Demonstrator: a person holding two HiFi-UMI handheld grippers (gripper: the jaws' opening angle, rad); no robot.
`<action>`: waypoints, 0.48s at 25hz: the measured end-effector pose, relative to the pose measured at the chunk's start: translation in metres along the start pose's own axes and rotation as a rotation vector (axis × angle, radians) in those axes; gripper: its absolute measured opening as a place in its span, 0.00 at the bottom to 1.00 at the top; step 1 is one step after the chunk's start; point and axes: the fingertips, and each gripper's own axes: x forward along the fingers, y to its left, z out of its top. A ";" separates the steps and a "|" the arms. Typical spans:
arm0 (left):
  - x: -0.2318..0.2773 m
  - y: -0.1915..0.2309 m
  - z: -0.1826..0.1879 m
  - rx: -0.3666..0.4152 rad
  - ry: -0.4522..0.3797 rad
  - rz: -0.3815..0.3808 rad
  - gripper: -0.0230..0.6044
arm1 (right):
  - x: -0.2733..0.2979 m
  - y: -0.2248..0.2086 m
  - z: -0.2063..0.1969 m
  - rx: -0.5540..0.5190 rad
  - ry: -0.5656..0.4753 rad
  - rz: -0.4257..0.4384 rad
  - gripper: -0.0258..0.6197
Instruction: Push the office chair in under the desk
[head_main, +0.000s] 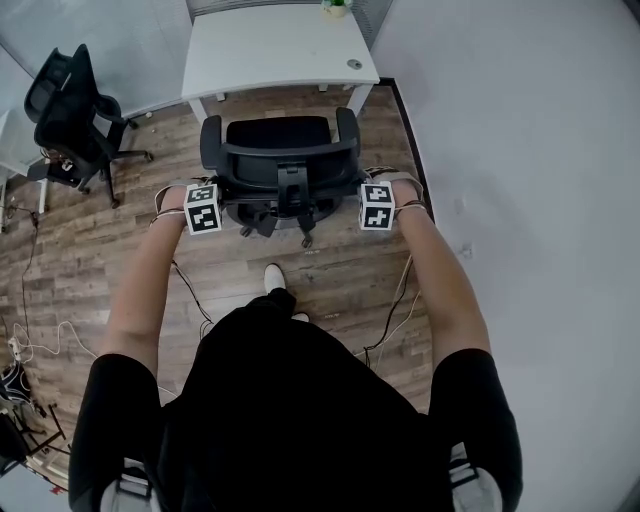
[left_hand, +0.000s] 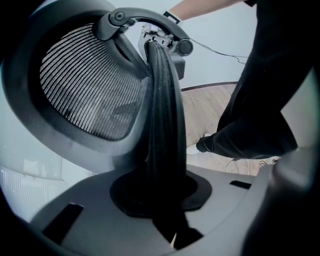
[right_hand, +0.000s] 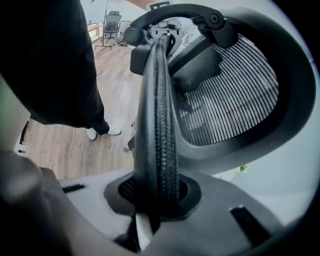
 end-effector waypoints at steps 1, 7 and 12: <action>0.000 0.004 0.001 -0.002 -0.001 0.000 0.14 | 0.001 -0.004 -0.002 -0.002 0.001 0.000 0.12; 0.005 0.031 0.001 -0.020 0.002 0.002 0.14 | 0.012 -0.035 -0.010 -0.018 0.001 -0.002 0.12; 0.012 0.064 -0.002 -0.028 0.008 -0.006 0.14 | 0.024 -0.068 -0.017 -0.023 -0.004 0.004 0.12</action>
